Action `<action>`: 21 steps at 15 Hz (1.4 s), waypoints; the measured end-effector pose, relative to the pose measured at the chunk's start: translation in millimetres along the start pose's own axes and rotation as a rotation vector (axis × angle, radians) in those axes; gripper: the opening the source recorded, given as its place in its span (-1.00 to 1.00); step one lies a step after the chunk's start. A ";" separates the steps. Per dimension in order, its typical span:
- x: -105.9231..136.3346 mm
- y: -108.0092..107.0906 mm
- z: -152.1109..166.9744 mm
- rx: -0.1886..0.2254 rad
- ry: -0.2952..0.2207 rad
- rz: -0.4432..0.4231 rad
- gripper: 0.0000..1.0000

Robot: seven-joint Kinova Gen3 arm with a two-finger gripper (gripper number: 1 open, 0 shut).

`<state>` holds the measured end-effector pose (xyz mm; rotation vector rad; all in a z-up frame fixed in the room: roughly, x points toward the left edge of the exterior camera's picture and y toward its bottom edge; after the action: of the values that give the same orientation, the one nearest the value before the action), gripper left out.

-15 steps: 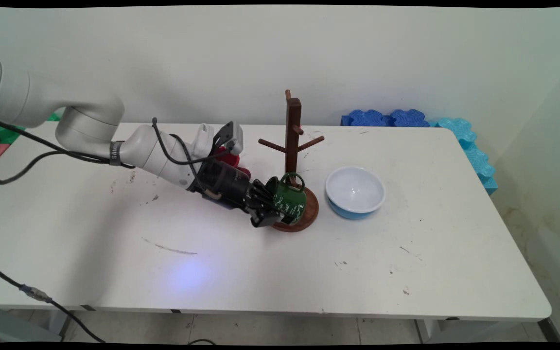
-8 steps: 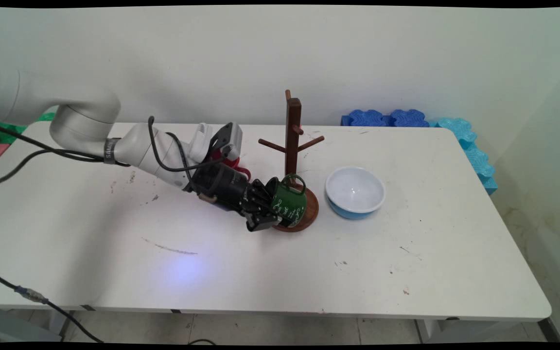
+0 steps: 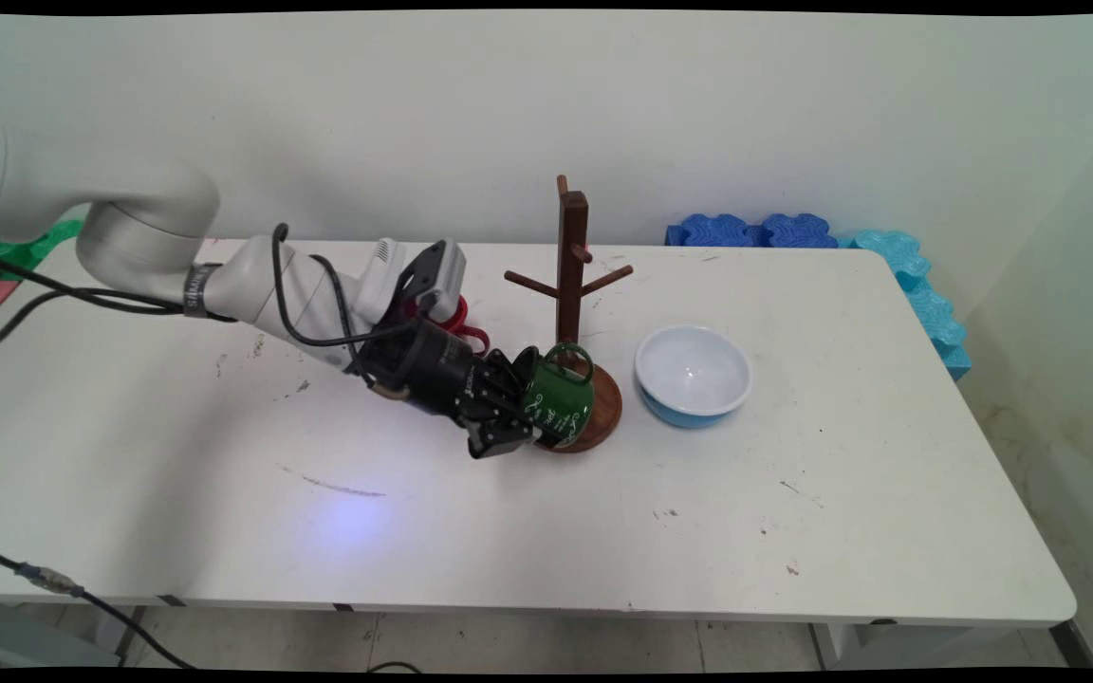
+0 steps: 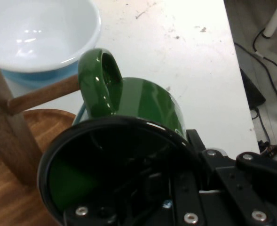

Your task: Place the picked object on the table

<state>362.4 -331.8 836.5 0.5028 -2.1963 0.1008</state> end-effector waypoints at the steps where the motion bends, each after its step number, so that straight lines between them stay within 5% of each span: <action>1: 0.2 1.6 -1.9 -0.001 -0.002 0.008 -1.00; 10: -3.4 15.8 -29.9 0.003 -0.042 0.081 -1.00; 21: -16.0 16.1 -83.0 0.067 -0.131 0.155 -1.00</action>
<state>426.2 -291.8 878.1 0.3848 -2.3655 0.2315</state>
